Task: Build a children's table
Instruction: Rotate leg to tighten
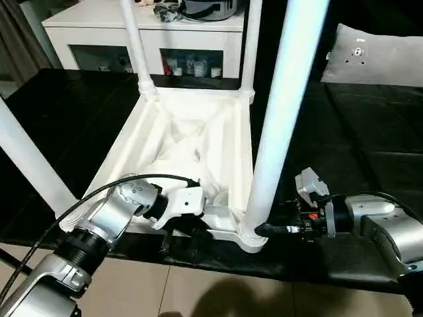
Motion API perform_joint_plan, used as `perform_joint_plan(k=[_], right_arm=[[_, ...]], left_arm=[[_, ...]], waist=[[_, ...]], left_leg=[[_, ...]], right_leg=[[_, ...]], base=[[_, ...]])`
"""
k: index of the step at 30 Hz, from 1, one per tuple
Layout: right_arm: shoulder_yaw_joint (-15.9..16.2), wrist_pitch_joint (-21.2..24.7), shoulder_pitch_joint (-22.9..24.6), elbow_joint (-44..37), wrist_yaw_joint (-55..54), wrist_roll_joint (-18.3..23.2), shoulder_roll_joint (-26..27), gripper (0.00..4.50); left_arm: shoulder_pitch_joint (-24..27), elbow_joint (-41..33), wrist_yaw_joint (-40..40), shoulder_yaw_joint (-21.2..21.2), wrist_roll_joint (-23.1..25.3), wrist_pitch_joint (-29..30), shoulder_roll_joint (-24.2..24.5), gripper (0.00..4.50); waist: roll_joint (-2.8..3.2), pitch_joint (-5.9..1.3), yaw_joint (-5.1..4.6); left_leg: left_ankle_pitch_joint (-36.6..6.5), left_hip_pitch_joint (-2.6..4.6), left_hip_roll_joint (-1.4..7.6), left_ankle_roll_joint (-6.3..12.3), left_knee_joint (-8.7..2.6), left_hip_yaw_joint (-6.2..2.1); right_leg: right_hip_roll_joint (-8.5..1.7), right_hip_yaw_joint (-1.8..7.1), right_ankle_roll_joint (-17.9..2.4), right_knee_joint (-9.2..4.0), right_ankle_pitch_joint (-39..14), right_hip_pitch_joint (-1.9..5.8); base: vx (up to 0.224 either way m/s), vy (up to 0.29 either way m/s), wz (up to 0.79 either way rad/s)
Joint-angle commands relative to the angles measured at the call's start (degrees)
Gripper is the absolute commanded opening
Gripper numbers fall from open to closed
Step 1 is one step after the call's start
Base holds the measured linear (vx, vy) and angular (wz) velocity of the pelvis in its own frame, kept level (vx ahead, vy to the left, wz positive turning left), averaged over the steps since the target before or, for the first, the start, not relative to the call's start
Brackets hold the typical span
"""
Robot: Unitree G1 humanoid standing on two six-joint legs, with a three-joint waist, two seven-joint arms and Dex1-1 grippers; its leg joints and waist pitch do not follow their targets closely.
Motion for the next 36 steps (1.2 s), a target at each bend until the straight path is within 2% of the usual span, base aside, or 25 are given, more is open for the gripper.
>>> perform_joint_plan(k=[1,5,7,9,12,14,15,17,19,20,23,25,36], right_arm=[[0.64,-0.46,-0.81,0.6,0.73,0.8,0.89,1.95],[0.34,-3.35,-0.82,1.9,-1.09,-0.4,2.24,1.94],[-0.58,-1.42,-1.22,2.39,-2.37,0.7,3.12,1.94],[-0.92,-0.36,-1.34,2.16,-2.47,1.48,3.37,2.49],[-0.7,0.61,-1.2,1.37,-1.52,2.29,3.29,2.73],[-0.64,-0.7,-1.17,1.56,-1.95,1.61,3.67,2.85],[-0.19,-2.83,-1.32,2.46,-2.88,-0.08,4.02,3.05],[0.16,-3.68,-1.37,2.87,-2.97,-0.8,4.08,3.05],[0.18,-2.48,-1.35,2.76,-1.84,0.18,4.02,3.05],[0.1,-2.33,-1.3,2.59,-1.47,0.52,3.96,2.83],[-0.19,-1.21,-1.24,2.03,-0.53,1.98,3.99,2.67],[-0.2,-0.45,-1.21,1.78,0.19,2.7,4.05,2.31],[-0.17,0.42,-0.01,0.5,0.05,3.91,4.78,2.12]], left_arm=[[0.06,-0.67,-3.04,-2.3,0.45,-1.39,-0.27,0.0],[0.17,-0.45,-3.0,-2.28,0.25,-1.42,-0.36,0.0],[0.18,-0.24,-2.88,-2.25,0.28,-1.66,-0.36,0.0],[0.13,-0.08,-2.8,-2.24,0.36,-1.87,-0.37,0.0],[0.04,0.11,-2.73,-2.25,0.47,-2.03,-0.38,0.0],[0.04,0.14,-2.64,-2.26,0.52,-2.09,-0.4,0.0],[0.07,0.16,-2.52,-2.28,0.58,-2.12,-0.44,0.0],[0.08,0.24,-2.46,-2.28,0.65,-2.22,-0.44,0.0],[0.1,0.36,-2.38,-2.25,0.7,-2.36,-0.43,0.0],[0.12,0.36,-2.38,-2.25,0.72,-2.38,-0.4,0.0],[0.21,0.36,-2.36,-2.24,0.78,-2.43,-0.33,0.0],[0.27,0.35,-2.37,-2.23,0.84,-2.42,-0.29,0.0],[0.55,0.04,-1.2,-1.73,0.88,-1.02,-0.47,0.0]], waist=[[-0.92,-3.39,-0.04],[-0.67,-3.35,-0.23],[-0.56,-3.24,-0.34],[-0.67,-3.26,-0.36],[-0.6,-3.32,-0.29],[-0.59,-3.5,-0.18],[-0.61,-3.54,0.0],[-0.68,-3.49,0.0],[-0.72,-3.42,0.01],[-0.63,-3.42,0.03],[-0.69,-3.49,0.05],[-0.75,-3.44,0.05],[-0.69,-3.46,0.13]], left_leg=[[-5.52,-0.29,3.15,4.15,-3.63,-0.45],[-6.51,-0.27,3.12,3.66,-3.7,-0.47],[-7.29,-0.09,3.04,3.54,-3.78,-0.45],[-7.49,-0.09,3.04,3.38,-3.81,-0.49],[-7.1,-0.04,3.16,3.48,-3.81,-0.52],[-6.48,0.1,3.25,3.5,-3.68,-0.47],[-5.75,-0.09,3.31,3.54,-3.64,-0.48],[-5.69,-0.13,3.24,3.39,-3.68,-0.47],[-6.07,-0.12,3.18,3.43,-3.68,-0.43],[-6.31,-0.11,3.22,3.5,-3.72,-0.46],[-5.88,-0.13,3.22,3.71,-3.64,-0.46],[-5.88,-0.15,3.24,3.89,-3.66,-0.46],[-5.69,-0.18,3.23,3.64,-3.67,-0.49]], right_leg=[[-5.12,2.84,-8.72,-3.36,-17.09,3.38],[-5.17,2.79,-8.47,-3.57,-18.32,3.32],[-4.98,2.73,-8.12,-3.85,-19.63,3.26],[-5.05,2.72,-7.62,-3.93,-20.68,3.33],[-5.02,2.73,-7.58,-3.87,-20.54,3.27],[-5.04,2.79,-8.11,-3.69,-18.93,3.12],[-5.07,2.83,-8.83,-3.37,-16.92,3.18],[-5.11,2.8,-9.08,-3.27,-16.35,3.23],[-5.12,2.81,-8.92,-3.38,-17.14,3.32],[-5.15,2.8,-8.78,-3.45,-17.75,3.32],[-5.11,2.83,-8.84,-3.3,-16.98,3.34],[-5.11,2.81,-8.9,-3.37,-17.06,3.35],[-5.14,2.78,-8.61,-3.38,-17.47,3.31]], base=[[0.0,0.0,0.0],[0.0,0.0,0.0],[0.0,0.0,0.0],[0.0,0.0,0.0],[0.0,0.0,0.0],[0.0,0.0,0.0],[0.0,0.0,0.0],[0.0,0.0,0.0],[0.0,0.0,0.0],[0.0,0.0,0.0],[0.0,0.0,0.0],[0.0,0.0,0.0],[0.0,0.0,0.0]])
